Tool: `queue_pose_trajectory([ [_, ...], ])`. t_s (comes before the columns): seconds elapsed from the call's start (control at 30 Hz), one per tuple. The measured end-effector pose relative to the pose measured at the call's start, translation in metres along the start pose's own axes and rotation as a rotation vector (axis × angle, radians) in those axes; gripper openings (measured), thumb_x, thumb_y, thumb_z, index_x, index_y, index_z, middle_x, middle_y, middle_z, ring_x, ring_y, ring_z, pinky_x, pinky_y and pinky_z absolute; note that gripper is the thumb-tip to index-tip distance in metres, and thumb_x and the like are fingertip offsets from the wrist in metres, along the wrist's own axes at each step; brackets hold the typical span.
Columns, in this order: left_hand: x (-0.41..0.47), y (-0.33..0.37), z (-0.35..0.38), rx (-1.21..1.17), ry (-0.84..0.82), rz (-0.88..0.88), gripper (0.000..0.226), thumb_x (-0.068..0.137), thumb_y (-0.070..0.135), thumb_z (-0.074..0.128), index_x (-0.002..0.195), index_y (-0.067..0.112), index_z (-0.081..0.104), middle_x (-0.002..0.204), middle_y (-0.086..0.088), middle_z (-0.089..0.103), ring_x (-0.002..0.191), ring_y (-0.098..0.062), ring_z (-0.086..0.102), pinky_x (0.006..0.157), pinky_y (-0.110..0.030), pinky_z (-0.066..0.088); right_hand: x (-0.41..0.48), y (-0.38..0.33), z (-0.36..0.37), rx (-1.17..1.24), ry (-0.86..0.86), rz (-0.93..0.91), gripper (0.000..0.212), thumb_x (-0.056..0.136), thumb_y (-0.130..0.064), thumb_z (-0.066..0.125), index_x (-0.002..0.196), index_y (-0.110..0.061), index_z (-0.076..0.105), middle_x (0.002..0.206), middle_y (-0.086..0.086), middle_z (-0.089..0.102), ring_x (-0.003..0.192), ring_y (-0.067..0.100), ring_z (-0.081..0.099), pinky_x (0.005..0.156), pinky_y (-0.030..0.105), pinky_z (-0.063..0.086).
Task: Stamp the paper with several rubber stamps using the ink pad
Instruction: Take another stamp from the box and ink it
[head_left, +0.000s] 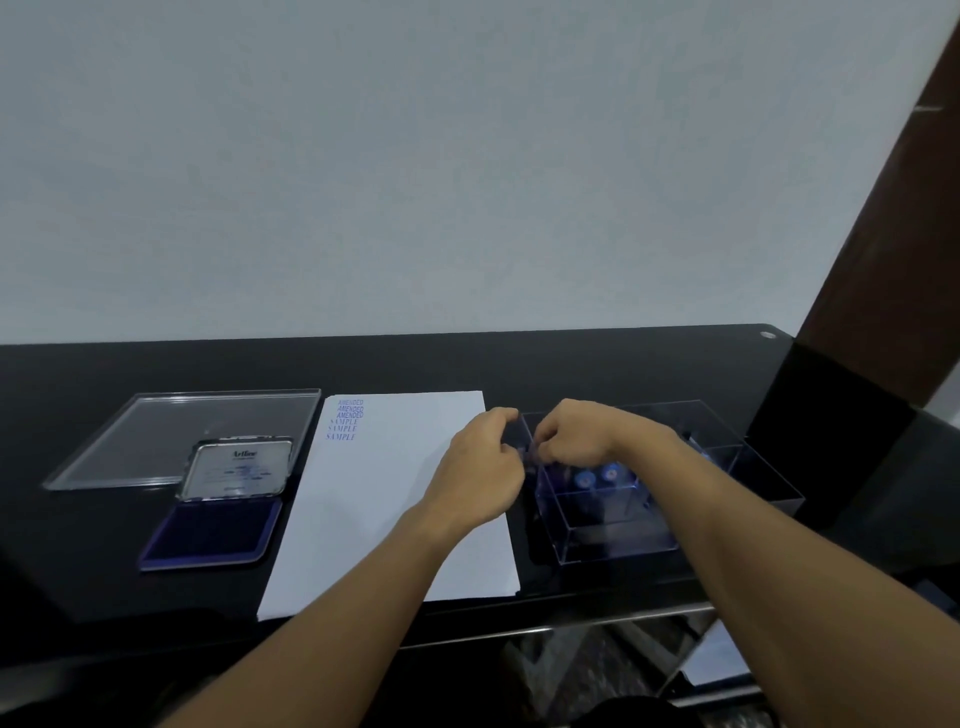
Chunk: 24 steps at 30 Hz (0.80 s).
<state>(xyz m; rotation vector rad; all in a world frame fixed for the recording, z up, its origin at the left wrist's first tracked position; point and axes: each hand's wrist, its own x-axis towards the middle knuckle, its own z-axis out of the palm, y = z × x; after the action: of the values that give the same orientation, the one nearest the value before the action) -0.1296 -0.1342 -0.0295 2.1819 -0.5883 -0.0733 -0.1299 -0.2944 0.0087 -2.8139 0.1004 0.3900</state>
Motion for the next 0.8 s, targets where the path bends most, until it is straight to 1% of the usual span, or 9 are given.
queue_pose_trajectory([
  [0.13, -0.003, -0.001, -0.007, 0.012, 0.011, -0.001, 0.049, 0.103, 0.009, 0.043, 0.15, 0.022, 0.039, 0.157, 0.002, 0.039, 0.143, -0.019, 0.038, 0.108, -0.026, 0.035, -0.004, 0.002, -0.001, 0.075, 0.076, 0.009, 0.015, 0.092, -0.024, 0.058, 0.097, -0.022, 0.072, 0.1, -0.003, 0.069, 0.094, 0.017, 0.064, 0.086, 0.035, 0.054],
  [0.2, -0.005, -0.002, -0.012, 0.01, 0.02, -0.001, 0.049, 0.103, 0.009, 0.043, 0.15, 0.022, 0.04, 0.158, 0.002, 0.039, 0.144, -0.018, 0.037, 0.108, -0.024, 0.033, -0.009, 0.003, -0.003, 0.125, 0.104, 0.019, 0.013, 0.09, -0.03, 0.061, 0.099, -0.023, 0.067, 0.101, -0.002, 0.068, 0.093, 0.018, 0.064, 0.085, 0.037, 0.055],
  [0.3, -0.009, -0.003, -0.021, -0.004, 0.032, 0.001, 0.049, 0.103, 0.01, 0.043, 0.15, 0.023, 0.04, 0.157, 0.004, 0.039, 0.144, -0.017, 0.036, 0.109, -0.025, 0.032, -0.019, 0.003, -0.008, 0.142, 0.152, 0.04, 0.025, 0.087, -0.04, 0.066, 0.103, -0.022, 0.059, 0.103, -0.001, 0.064, 0.092, 0.017, 0.062, 0.078, 0.033, 0.053],
  [0.37, -0.013, -0.004, -0.028, -0.003, 0.043, -0.002, 0.048, 0.103, 0.012, 0.044, 0.149, 0.024, 0.041, 0.157, 0.005, 0.038, 0.145, -0.017, 0.036, 0.112, -0.028, 0.033, -0.025, 0.004, -0.01, 0.115, 0.193, 0.045, 0.024, 0.089, -0.036, 0.065, 0.105, -0.022, 0.055, 0.104, -0.002, 0.06, 0.091, 0.015, 0.059, 0.072, 0.029, 0.048],
  [0.43, -0.017, -0.007, -0.036, 0.003, 0.056, 0.002, 0.047, 0.103, 0.012, 0.044, 0.149, 0.026, 0.042, 0.157, 0.006, 0.039, 0.145, -0.016, 0.035, 0.113, -0.029, 0.032, -0.028, 0.003, -0.01, 0.111, 0.225, 0.043, 0.014, 0.094, -0.028, 0.058, 0.106, -0.023, 0.053, 0.104, -0.002, 0.058, 0.089, 0.015, 0.058, 0.068, 0.027, 0.045],
  [0.5, -0.021, -0.012, -0.045, -0.006, 0.068, -0.001, 0.047, 0.103, 0.012, 0.043, 0.148, 0.026, 0.043, 0.156, 0.007, 0.04, 0.144, -0.016, 0.036, 0.112, -0.028, 0.032, -0.032, 0.001, -0.009, 0.124, 0.25, 0.04, 0.008, 0.098, -0.024, 0.051, 0.105, -0.022, 0.055, 0.102, -0.002, 0.059, 0.088, 0.015, 0.058, 0.066, 0.027, 0.044],
  [0.57, -0.026, -0.016, -0.054, -0.013, 0.078, -0.009, 0.047, 0.103, 0.013, 0.043, 0.148, 0.026, 0.043, 0.155, 0.007, 0.041, 0.143, -0.015, 0.037, 0.111, -0.027, 0.032, -0.035, -0.002, -0.008, 0.134, 0.259, 0.045, 0.009, 0.099, -0.024, 0.047, 0.104, -0.021, 0.054, 0.101, -0.001, 0.061, 0.087, 0.015, 0.058, 0.067, 0.028, 0.044],
  [0.73, -0.04, -0.031, -0.079, -0.04, 0.093, -0.023, 0.046, 0.102, 0.015, 0.042, 0.146, 0.025, 0.044, 0.154, 0.009, 0.041, 0.141, -0.012, 0.037, 0.103, -0.022, 0.031, -0.038, -0.012, -0.008, 0.12, 0.318, 0.053, 0.009, 0.098, -0.027, 0.05, 0.099, -0.018, 0.05, 0.093, 0.001, 0.061, 0.079, 0.015, 0.057, 0.062, 0.029, 0.043],
  [0.8, -0.046, -0.037, -0.09, -0.046, 0.105, -0.03, 0.046, 0.102, 0.016, 0.042, 0.146, 0.026, 0.044, 0.153, 0.01, 0.041, 0.136, -0.009, 0.039, 0.099, -0.022, 0.033, -0.038, -0.02, -0.011, 0.109, 0.333, 0.03, 0.007, 0.097, -0.025, 0.05, 0.097, -0.018, 0.051, 0.091, 0.002, 0.06, 0.077, 0.016, 0.057, 0.062, 0.03, 0.043],
])
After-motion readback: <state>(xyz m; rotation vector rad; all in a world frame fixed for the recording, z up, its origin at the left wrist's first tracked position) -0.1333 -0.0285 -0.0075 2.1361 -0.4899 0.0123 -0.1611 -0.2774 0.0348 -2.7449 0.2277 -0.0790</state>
